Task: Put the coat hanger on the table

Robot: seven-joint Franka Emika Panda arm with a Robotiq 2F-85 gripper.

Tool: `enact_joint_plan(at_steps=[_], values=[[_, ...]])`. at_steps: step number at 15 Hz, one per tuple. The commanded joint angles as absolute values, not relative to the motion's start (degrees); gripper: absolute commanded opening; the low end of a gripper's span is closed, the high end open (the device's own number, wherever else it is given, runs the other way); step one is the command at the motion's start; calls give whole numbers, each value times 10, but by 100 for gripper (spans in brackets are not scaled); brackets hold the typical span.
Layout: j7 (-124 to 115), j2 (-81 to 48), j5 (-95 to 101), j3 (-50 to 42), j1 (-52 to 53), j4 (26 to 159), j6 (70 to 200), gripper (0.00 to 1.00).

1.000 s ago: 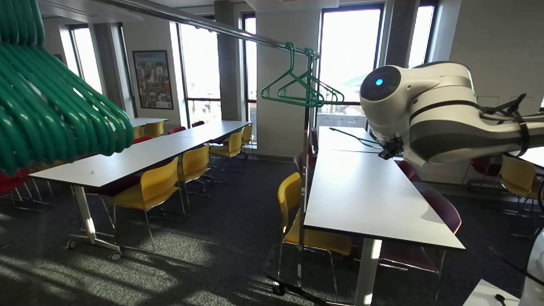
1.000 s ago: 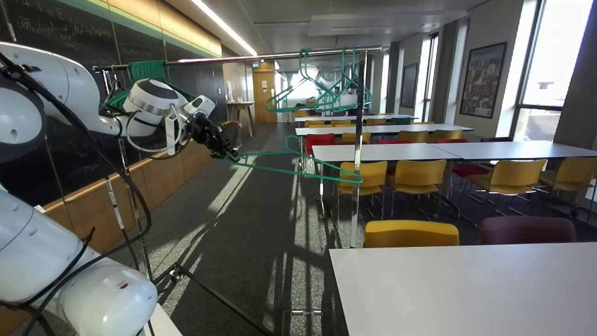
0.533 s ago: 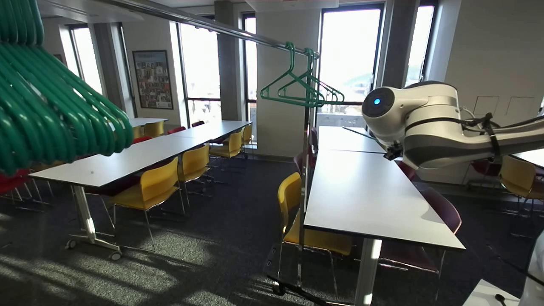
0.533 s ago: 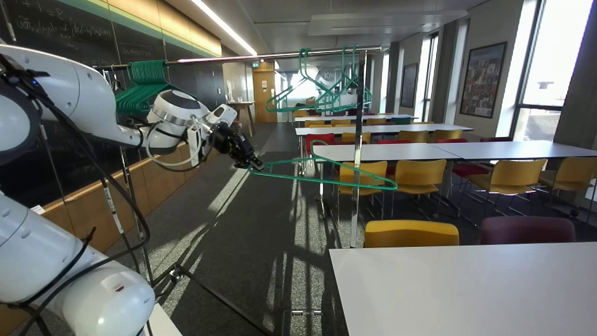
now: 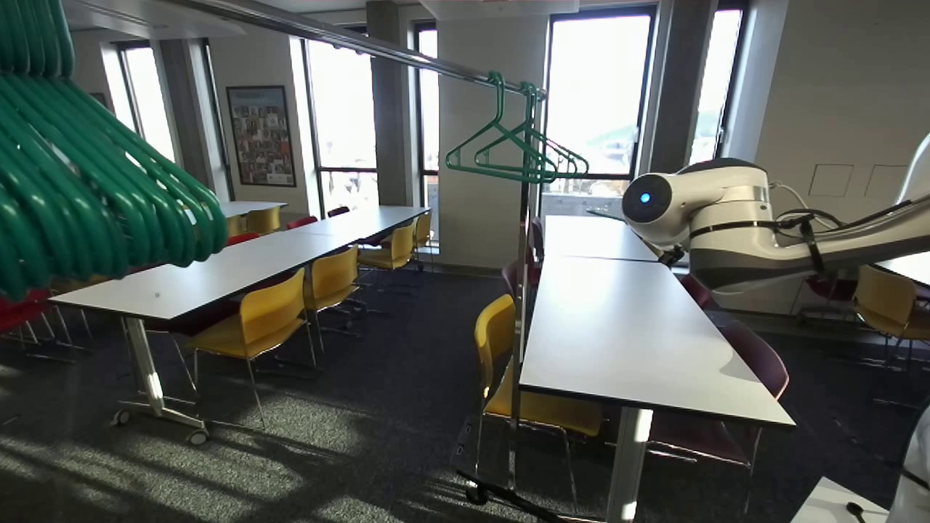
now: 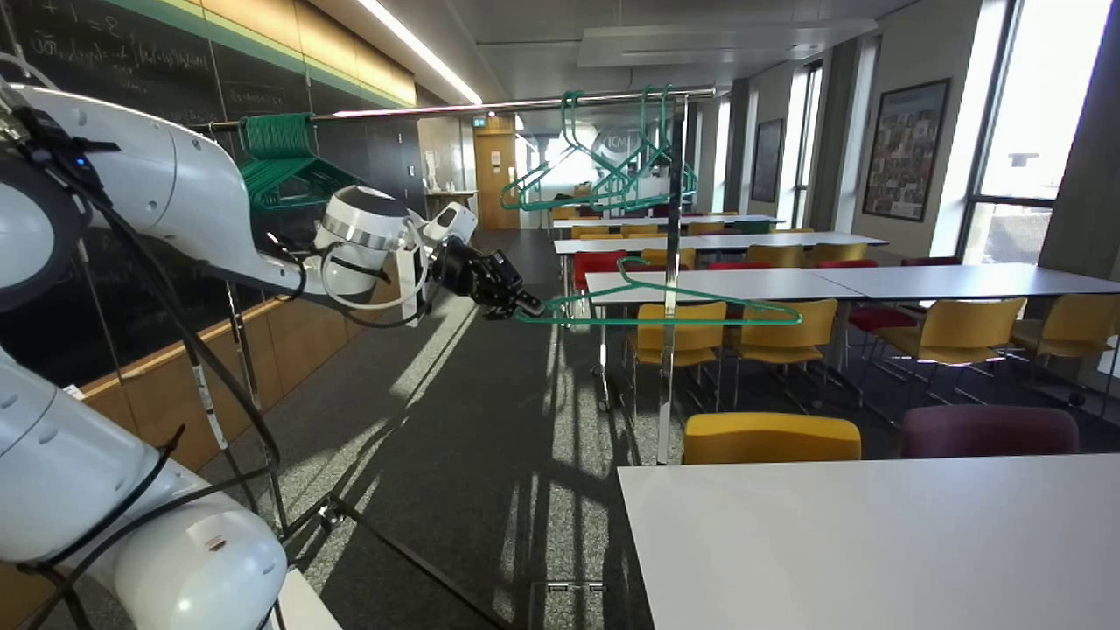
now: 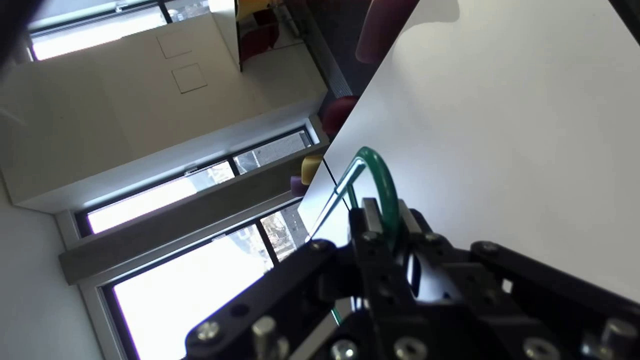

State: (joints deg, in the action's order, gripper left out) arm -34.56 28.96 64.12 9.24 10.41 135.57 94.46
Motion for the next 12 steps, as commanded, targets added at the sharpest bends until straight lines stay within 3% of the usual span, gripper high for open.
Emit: enact_joint_plan(at_steps=[1,5,6,12], values=[[-321,297,673,82,94,1384,951,2],[-340,286,661,80,99,1384,945,2],[-340,284,660,80,99,1384,945,9],[-340,279,660,80,100,1384,945,9]])
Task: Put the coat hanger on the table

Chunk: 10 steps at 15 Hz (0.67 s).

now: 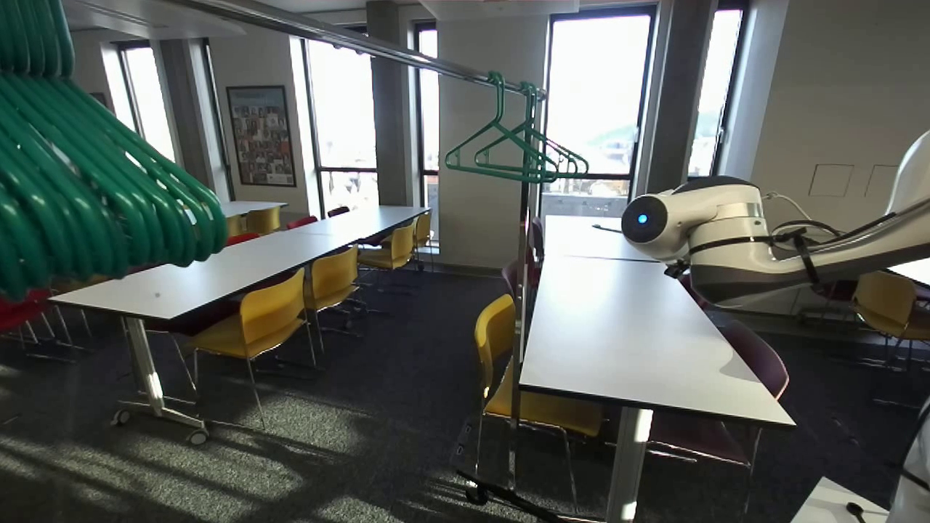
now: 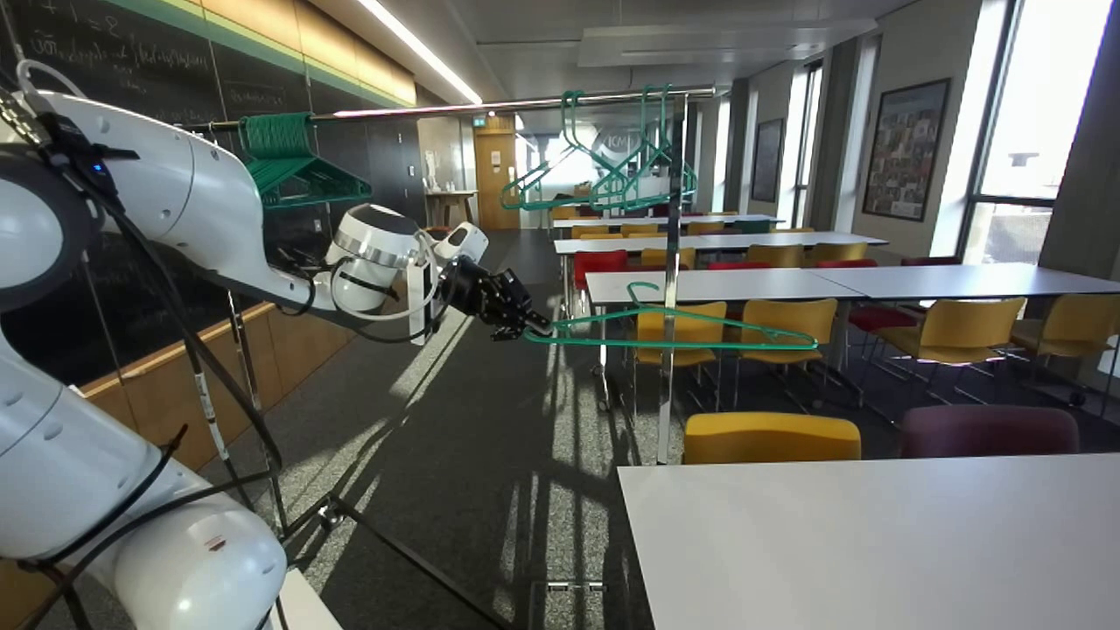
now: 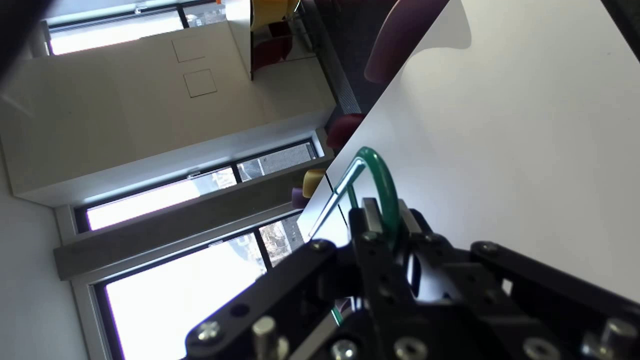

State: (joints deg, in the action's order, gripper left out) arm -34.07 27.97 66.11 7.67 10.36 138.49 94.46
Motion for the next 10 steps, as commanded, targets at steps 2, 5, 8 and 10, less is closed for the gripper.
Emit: enact_joint_plan(at_steps=[2,5,8,10], values=[[-340,279,660,80,100,1384,945,9],[-347,255,658,79,96,1379,942,2],[-376,204,674,76,83,1376,942,2],[-410,162,688,73,72,1371,944,2]])
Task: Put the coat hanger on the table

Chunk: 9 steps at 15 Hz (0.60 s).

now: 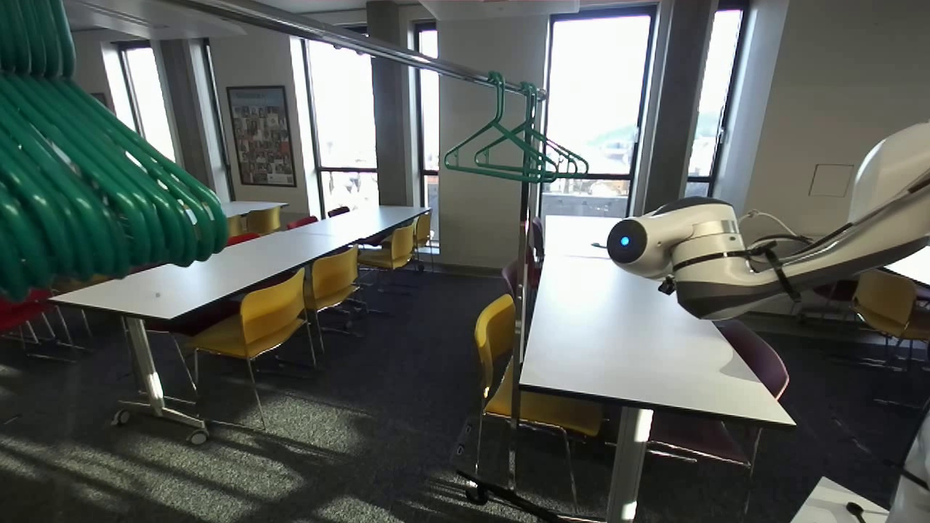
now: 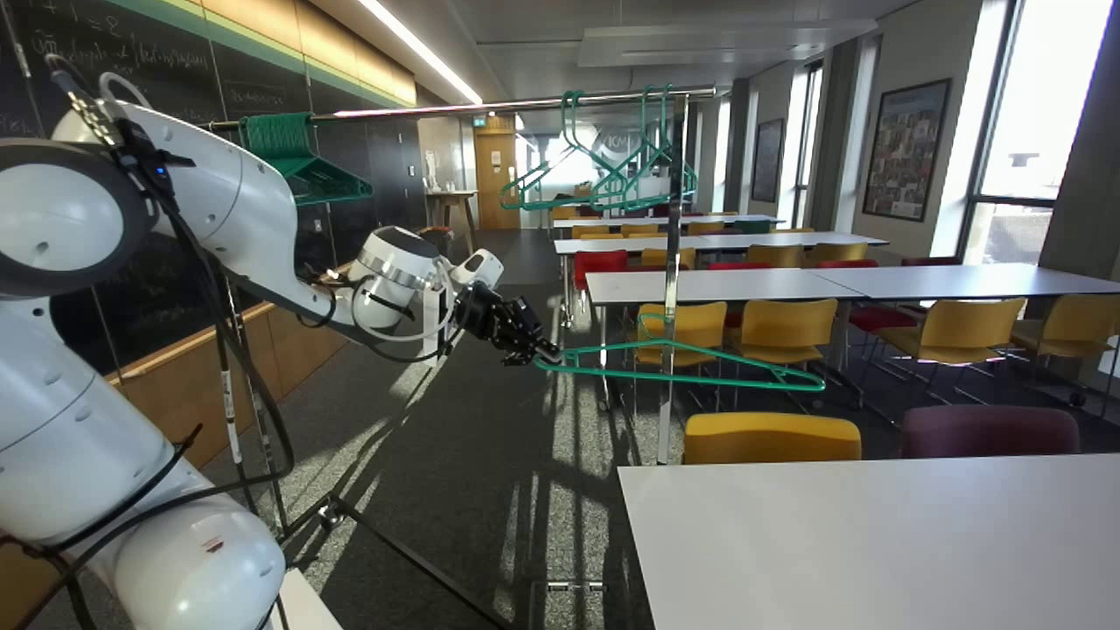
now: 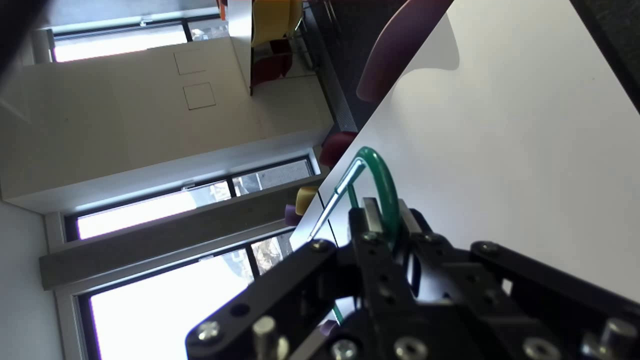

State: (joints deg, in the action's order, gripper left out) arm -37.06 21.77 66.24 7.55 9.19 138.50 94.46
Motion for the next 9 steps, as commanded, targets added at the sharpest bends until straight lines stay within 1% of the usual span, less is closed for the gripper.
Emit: enact_joint_plan(at_steps=[1,5,9], values=[[-427,140,695,70,67,1367,945,2],[-492,53,732,60,55,1348,944,2],[-539,-15,816,45,47,1336,986,2]])
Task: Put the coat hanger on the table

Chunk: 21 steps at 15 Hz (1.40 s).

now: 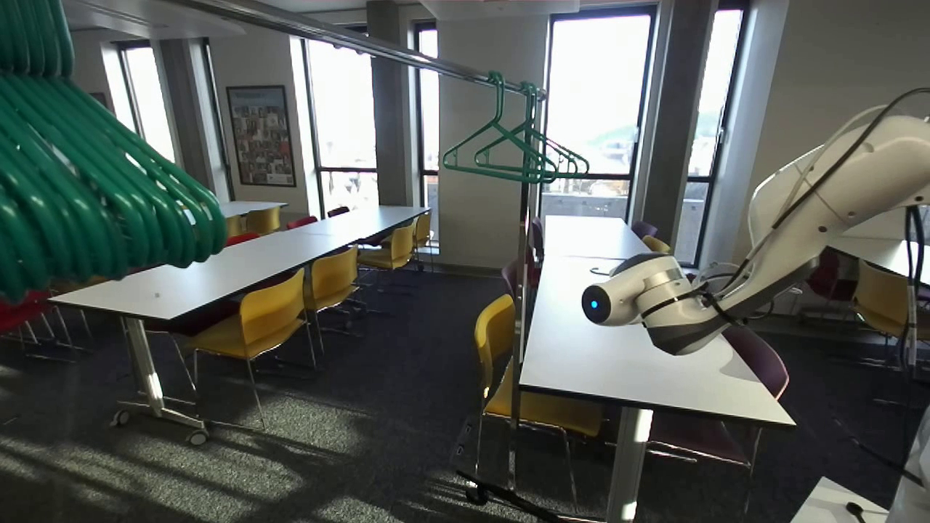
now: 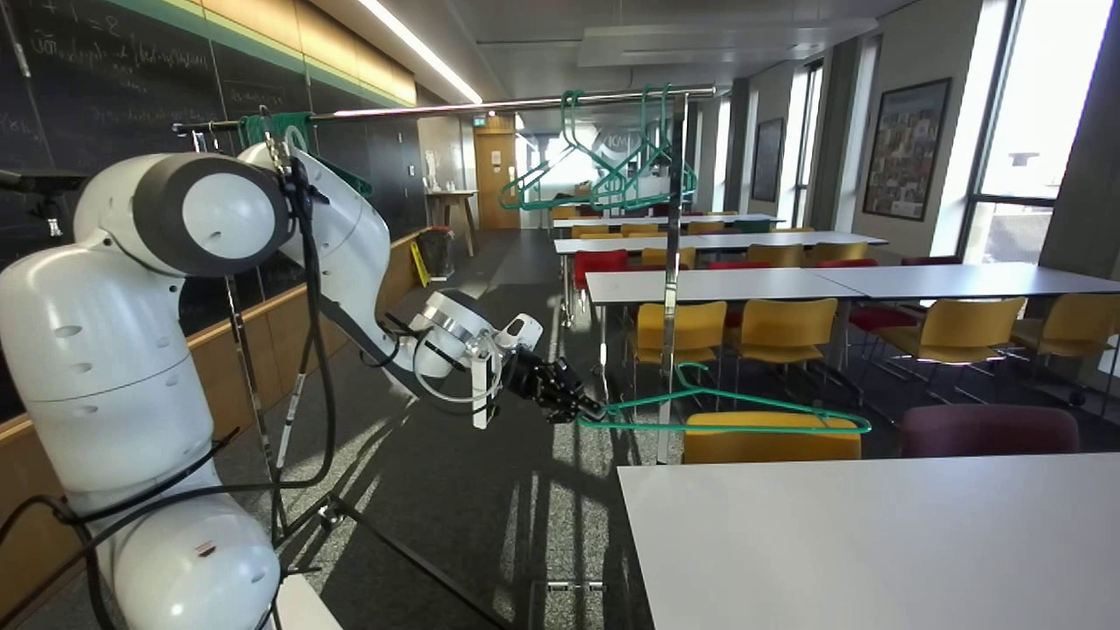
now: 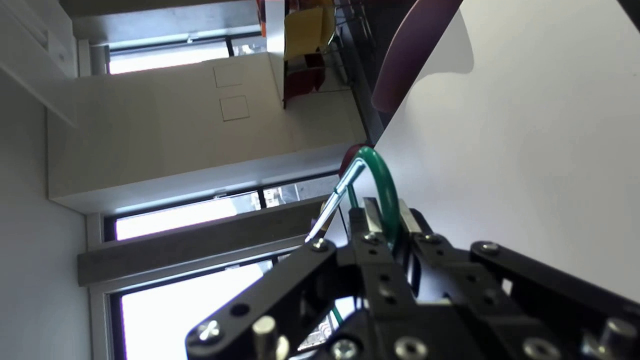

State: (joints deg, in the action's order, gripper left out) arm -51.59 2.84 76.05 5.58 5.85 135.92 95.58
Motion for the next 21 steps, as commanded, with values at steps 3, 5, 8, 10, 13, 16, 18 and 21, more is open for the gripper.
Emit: enact_joint_plan(at_steps=[3,5,8,10,13,16,18,21], values=[[-560,-56,857,30,38,1322,1019,2],[-569,-80,866,22,30,1310,1037,2],[-571,-108,862,16,19,1295,1063,2],[-569,-121,856,16,14,1288,1081,2],[-568,-136,852,19,14,1281,1102,2],[-567,-152,852,20,16,1276,1110,2],[-566,-170,851,21,18,1270,1102,2],[-569,-206,853,19,20,1258,1086,2]])
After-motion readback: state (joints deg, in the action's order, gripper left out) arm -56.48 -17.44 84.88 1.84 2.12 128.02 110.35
